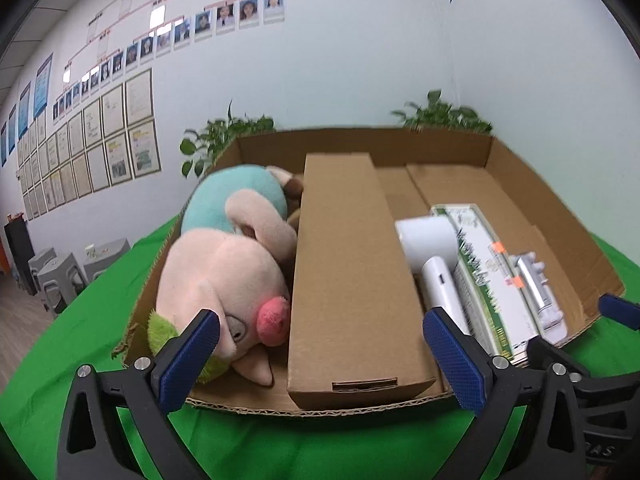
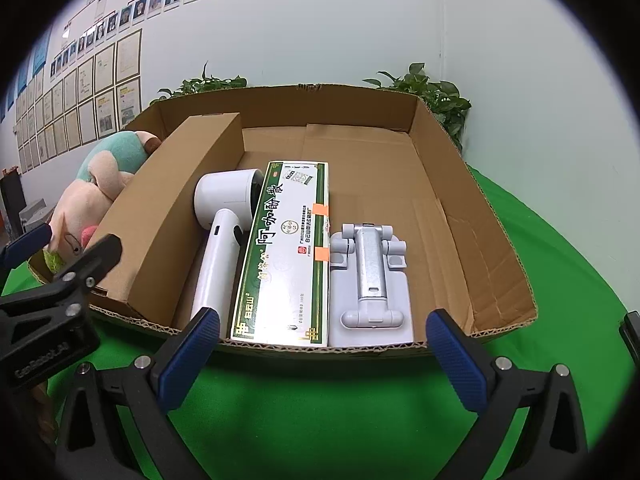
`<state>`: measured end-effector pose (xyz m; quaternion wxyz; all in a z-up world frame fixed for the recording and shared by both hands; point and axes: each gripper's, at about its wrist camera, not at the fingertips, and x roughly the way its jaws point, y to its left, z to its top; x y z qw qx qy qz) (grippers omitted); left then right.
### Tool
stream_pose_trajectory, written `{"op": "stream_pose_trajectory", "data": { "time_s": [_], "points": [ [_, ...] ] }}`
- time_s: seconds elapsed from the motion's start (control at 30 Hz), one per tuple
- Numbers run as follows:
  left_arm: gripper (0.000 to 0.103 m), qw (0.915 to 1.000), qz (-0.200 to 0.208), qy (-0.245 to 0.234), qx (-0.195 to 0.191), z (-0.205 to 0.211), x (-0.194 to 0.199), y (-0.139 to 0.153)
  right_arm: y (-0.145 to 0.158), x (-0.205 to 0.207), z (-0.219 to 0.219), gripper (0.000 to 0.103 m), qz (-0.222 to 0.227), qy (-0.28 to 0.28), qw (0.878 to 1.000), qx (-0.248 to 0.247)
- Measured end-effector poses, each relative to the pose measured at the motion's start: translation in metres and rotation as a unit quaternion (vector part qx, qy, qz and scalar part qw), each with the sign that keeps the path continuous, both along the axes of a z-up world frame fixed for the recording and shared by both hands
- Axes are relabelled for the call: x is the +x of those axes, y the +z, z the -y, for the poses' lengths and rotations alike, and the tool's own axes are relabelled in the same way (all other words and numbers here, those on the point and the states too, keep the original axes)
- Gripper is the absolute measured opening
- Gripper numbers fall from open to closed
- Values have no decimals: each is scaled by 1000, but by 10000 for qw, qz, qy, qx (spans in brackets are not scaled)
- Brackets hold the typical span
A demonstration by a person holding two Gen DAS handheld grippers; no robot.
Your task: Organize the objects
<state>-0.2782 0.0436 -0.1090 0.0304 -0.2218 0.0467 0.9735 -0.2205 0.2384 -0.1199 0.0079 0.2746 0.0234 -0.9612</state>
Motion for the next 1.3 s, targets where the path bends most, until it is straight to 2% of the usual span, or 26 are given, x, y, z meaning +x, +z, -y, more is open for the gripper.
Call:
{"op": "stream_pose_trajectory", "data": {
  "time_s": [0.1, 0.43, 1.3],
  "points": [
    [103, 9998, 217, 12, -30, -1, -11, -4, 0, 1, -1, 103, 2, 3, 10000, 3],
    [103, 9989, 417, -170, 119, 3, -25, -9, 0, 1, -1, 103, 11, -2, 10000, 14],
    [103, 9986, 457, -183, 200, 6, -26, -10, 0, 3, -4, 103, 22, 9, 10000, -5]
  ]
}}
